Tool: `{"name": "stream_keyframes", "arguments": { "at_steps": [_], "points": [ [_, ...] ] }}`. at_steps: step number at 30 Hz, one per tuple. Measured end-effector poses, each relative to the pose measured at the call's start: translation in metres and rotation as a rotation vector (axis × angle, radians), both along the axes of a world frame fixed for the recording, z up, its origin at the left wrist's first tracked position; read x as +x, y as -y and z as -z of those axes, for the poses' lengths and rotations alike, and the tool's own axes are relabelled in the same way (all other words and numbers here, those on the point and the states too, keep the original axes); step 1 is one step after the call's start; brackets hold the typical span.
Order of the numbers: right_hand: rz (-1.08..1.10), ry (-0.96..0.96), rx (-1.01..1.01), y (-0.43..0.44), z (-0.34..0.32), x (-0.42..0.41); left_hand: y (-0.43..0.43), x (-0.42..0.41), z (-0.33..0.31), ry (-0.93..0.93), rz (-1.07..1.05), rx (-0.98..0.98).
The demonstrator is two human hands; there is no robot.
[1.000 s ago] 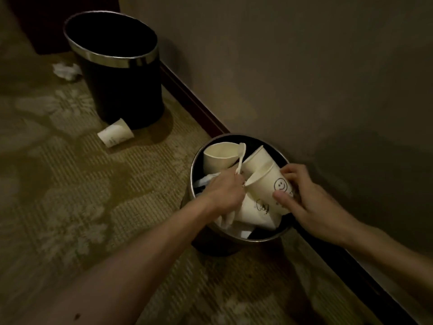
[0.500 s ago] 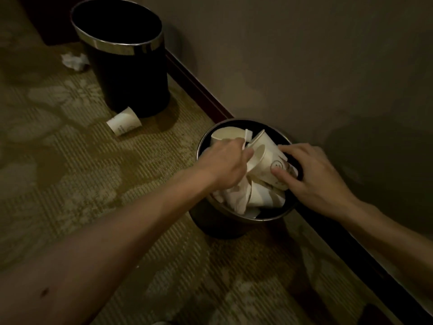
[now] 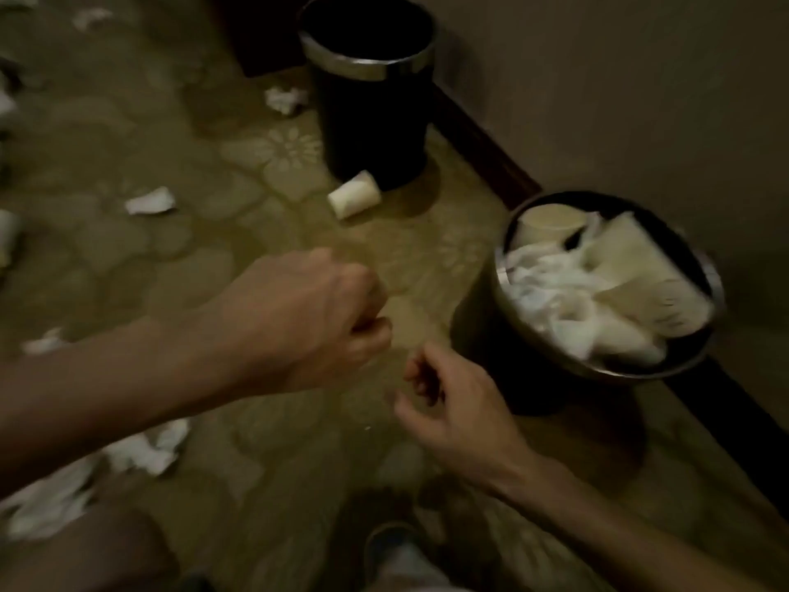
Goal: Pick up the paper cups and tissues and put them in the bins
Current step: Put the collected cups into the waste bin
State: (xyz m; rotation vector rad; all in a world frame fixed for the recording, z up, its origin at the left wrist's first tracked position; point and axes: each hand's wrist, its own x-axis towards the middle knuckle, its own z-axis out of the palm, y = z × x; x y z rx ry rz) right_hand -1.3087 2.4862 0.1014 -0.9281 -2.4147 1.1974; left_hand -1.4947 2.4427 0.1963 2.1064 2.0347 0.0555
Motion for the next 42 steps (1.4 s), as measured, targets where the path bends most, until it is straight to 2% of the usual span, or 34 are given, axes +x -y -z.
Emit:
{"name": "stream_keyframes", "arguments": {
  "at_steps": [5, 8, 10, 13, 17, 23, 28, 32, 35, 38, 40, 42],
  "points": [
    [-0.302, 0.004, -0.199, 0.055, 0.047, -0.092, 0.127, -0.073, 0.07, 0.048, -0.457, -0.223],
    [-0.474, 0.048, -0.178, 0.081, 0.074, -0.139, 0.199, -0.094, 0.117, 0.039, -0.711, -0.334],
    [-0.565, 0.075, -0.159, 0.096, 0.092, -0.166, 0.237, -0.102, 0.143, 0.101, -0.838, -0.374],
    [-0.611, 0.143, -0.128, 0.112, 0.116, -0.198, 0.272, -0.108, 0.171, 0.244, -1.004, -0.4],
    [-0.608, 0.277, -0.108, 0.123, 0.14, -0.23, 0.291, -0.112, 0.196, 0.391, -1.207, -0.282],
    [-0.662, 0.434, -0.111, 0.136, 0.169, -0.265, 0.288, -0.126, 0.236, 0.474, -1.3, -0.093],
    [-0.563, 0.427, -0.139, 0.137, 0.183, -0.277, 0.267, -0.133, 0.261, 0.711, -1.425, 0.123],
    [-0.549, 0.425, -0.199, 0.138, 0.187, -0.279, 0.264, -0.132, 0.278, 0.677, -1.439, 0.212],
    [-0.606, 0.486, 0.011, 0.148, 0.19, -0.28, 0.266, -0.132, 0.284, 0.755, -1.472, 0.257],
    [-0.612, 0.408, 0.163, 0.154, 0.193, -0.279, 0.269, -0.138, 0.286, 0.887, -1.506, 0.255],
    [-0.59, 0.364, 0.149, 0.152, 0.193, -0.279, 0.271, -0.14, 0.283, 0.924, -1.51, 0.251],
    [-0.566, 0.378, 0.045, 0.148, 0.191, -0.28, 0.271, -0.138, 0.28, 0.902, -1.512, 0.27]
  ]
}}
